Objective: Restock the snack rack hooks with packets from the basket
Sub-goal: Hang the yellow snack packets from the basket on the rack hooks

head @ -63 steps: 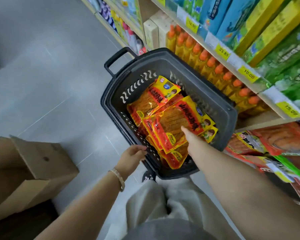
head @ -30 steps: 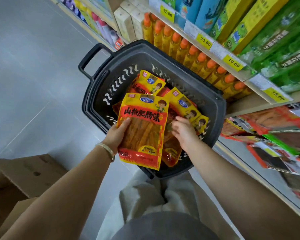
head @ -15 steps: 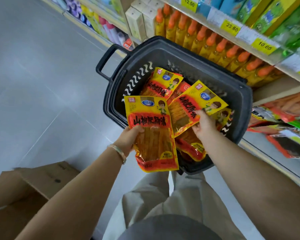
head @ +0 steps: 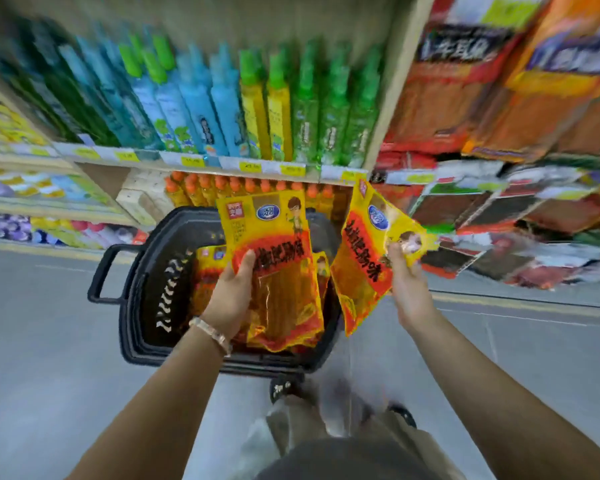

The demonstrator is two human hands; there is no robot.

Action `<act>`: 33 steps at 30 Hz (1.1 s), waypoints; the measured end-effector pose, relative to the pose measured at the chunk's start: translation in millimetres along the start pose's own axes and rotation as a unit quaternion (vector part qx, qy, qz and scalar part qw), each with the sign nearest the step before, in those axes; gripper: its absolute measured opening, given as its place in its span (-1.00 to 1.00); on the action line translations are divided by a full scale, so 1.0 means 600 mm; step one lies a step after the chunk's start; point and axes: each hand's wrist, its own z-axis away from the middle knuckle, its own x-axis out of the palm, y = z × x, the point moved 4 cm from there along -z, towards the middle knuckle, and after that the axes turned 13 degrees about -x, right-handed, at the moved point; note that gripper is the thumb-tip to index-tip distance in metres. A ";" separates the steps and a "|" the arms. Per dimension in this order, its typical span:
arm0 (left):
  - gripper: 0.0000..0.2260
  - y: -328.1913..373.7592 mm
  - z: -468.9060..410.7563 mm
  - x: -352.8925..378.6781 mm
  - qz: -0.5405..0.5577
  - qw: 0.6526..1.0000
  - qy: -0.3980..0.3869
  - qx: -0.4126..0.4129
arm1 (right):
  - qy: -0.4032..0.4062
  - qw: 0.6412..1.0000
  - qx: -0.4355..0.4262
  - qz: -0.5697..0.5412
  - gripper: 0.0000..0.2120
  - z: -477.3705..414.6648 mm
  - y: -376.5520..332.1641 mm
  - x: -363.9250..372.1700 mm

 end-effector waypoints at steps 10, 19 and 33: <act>-0.81 0.126 0.209 0.357 -0.072 0.962 -0.078 0.250 | 0.107 0.962 -0.250 0.023 -0.77 -0.010 -0.119 -0.434; -0.90 0.256 0.370 0.597 0.000 0.915 -0.095 0.393 | 0.242 0.908 -0.339 0.049 -0.76 -0.077 -0.234 -0.750; -0.83 0.551 0.440 0.838 0.118 0.853 -0.188 0.473 | 0.280 0.867 -0.409 -0.055 -0.80 -0.304 -0.467 -0.941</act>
